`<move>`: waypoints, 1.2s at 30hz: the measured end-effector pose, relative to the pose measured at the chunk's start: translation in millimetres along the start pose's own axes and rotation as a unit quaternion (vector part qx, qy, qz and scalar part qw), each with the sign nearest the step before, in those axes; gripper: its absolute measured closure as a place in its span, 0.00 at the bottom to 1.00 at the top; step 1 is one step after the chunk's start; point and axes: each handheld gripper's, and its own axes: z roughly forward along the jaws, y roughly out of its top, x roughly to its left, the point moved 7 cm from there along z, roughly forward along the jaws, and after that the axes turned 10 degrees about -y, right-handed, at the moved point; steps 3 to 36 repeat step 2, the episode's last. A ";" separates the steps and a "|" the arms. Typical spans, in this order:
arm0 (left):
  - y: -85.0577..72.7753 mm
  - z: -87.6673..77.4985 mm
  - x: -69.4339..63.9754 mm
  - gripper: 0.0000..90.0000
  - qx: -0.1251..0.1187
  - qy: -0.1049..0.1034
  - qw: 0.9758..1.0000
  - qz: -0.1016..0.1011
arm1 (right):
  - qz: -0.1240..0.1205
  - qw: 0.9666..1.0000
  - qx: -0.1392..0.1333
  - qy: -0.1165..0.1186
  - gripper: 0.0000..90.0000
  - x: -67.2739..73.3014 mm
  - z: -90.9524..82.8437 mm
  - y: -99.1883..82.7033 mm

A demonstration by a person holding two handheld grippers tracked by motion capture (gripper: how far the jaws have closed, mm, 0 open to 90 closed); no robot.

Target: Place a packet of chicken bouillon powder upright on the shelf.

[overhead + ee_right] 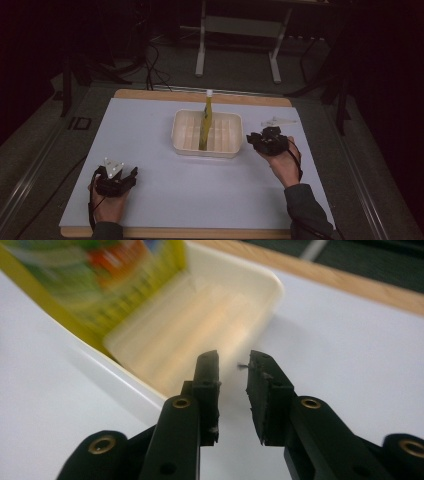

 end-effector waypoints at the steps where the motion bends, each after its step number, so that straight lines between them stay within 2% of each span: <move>1: -0.3 -0.3 1.8 0.51 0.000 0.005 1.000 -0.005 | 0.000 1.000 0.003 -0.008 0.81 -4.2 1.0 -5.8; 36: -0.3 -0.3 1.8 0.50 0.000 0.005 1.000 -0.005 | 0.000 1.000 0.003 -0.008 0.81 -4.2 1.0 -5.8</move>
